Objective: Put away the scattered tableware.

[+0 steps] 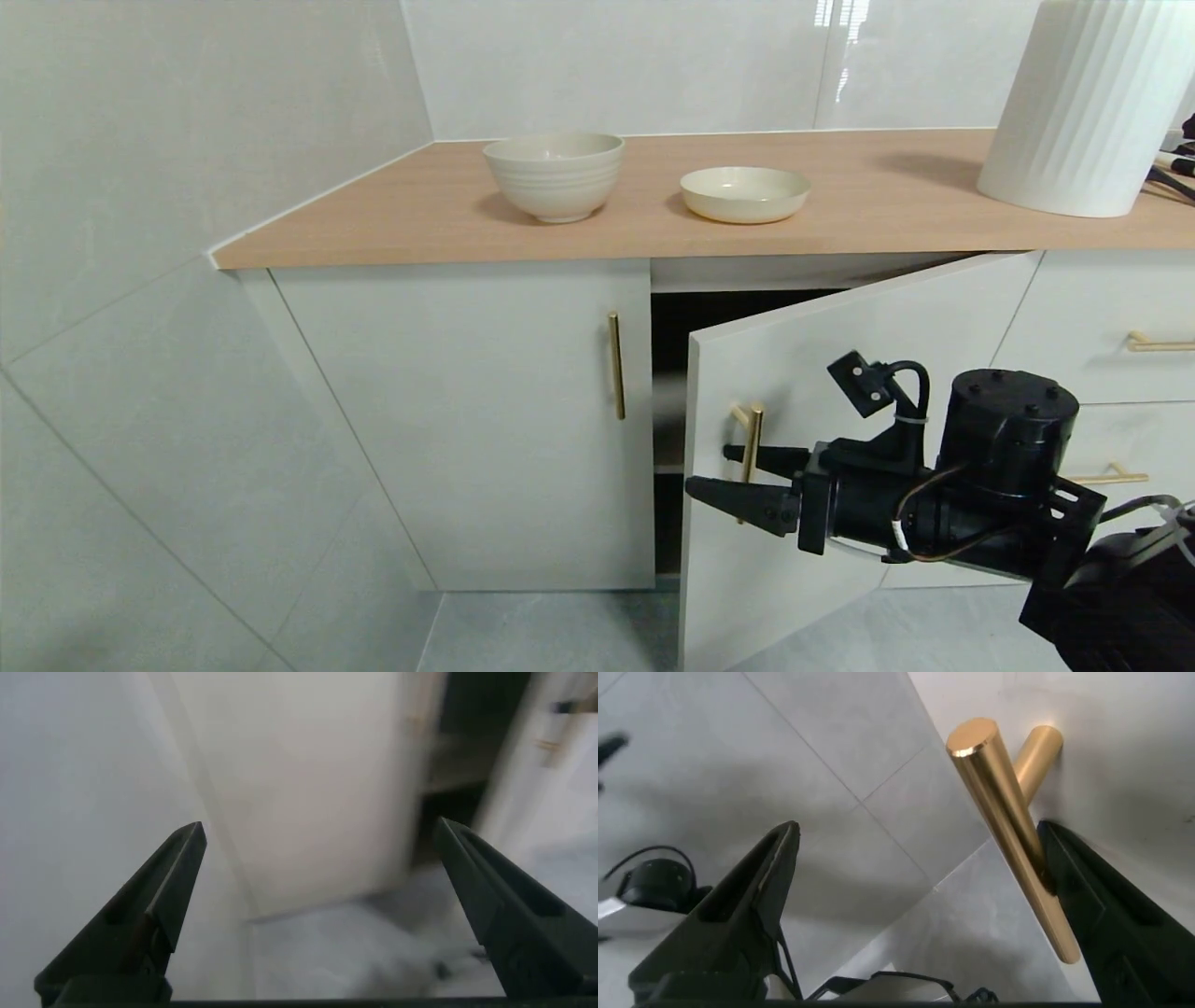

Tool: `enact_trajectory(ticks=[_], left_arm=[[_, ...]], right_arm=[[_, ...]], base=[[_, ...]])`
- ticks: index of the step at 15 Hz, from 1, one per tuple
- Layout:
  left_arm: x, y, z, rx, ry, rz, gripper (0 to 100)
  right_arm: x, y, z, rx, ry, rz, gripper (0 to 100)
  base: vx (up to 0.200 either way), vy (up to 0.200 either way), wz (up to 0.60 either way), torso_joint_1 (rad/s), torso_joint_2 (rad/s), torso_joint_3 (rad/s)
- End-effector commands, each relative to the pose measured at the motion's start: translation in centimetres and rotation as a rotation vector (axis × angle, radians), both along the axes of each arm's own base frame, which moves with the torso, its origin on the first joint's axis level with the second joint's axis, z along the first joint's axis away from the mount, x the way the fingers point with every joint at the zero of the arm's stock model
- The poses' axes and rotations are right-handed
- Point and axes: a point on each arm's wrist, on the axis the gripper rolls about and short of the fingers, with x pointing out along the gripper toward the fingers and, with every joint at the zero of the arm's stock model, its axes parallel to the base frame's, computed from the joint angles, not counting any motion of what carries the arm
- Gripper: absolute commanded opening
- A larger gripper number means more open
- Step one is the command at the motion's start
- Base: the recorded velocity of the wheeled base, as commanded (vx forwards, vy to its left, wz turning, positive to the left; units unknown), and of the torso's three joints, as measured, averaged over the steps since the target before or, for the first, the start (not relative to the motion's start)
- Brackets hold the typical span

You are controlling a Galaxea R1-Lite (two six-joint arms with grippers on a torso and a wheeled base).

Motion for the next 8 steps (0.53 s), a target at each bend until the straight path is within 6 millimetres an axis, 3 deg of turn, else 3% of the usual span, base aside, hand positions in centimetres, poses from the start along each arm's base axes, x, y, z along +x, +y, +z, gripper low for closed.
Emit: enact_trajectory(ticks=[1,2,3,4,7,8], left_arm=[[12.2,-1.6,4.2,-0.023,0.275,-0.215,100],[16.1,-3.8,3.2,-0.044,0.317,-0.309,100],[17.1,-4.6,2.7,-0.061,0.332,-0.336,100],[19.7,-8.0,1.0,-0.122,0.386,-0.430,100],[22.9,-12.5,-2.3,-0.154,0.424,-0.503,100],[24.6,-14.5,-4.5,-0.146,0.410,-0.516,0]], right_arm=[[-0.2,-0.1,0.1,0.005,-0.005,0.009,100],[-0.3,-0.2,0.1,0.005,-0.005,0.007,100],[-0.4,-0.2,0.1,0.004,-0.004,0.007,100],[-0.7,-0.4,-0.2,-0.007,0.008,0.009,100],[-0.8,-0.6,-0.4,-0.017,-0.003,0.004,100],[-0.8,-0.6,-0.4,-0.020,-0.013,0.003,100]], base=[[0.000,0.000,0.00,0.000,0.00,0.000],[0.000,0.000,0.00,0.000,0.00,0.000],[0.000,0.000,0.00,0.000,0.00,0.000],[0.000,0.000,0.00,0.000,0.00,0.000],[0.000,0.000,0.00,0.000,0.00,0.000],[0.000,0.000,0.00,0.000,0.00,0.000]])
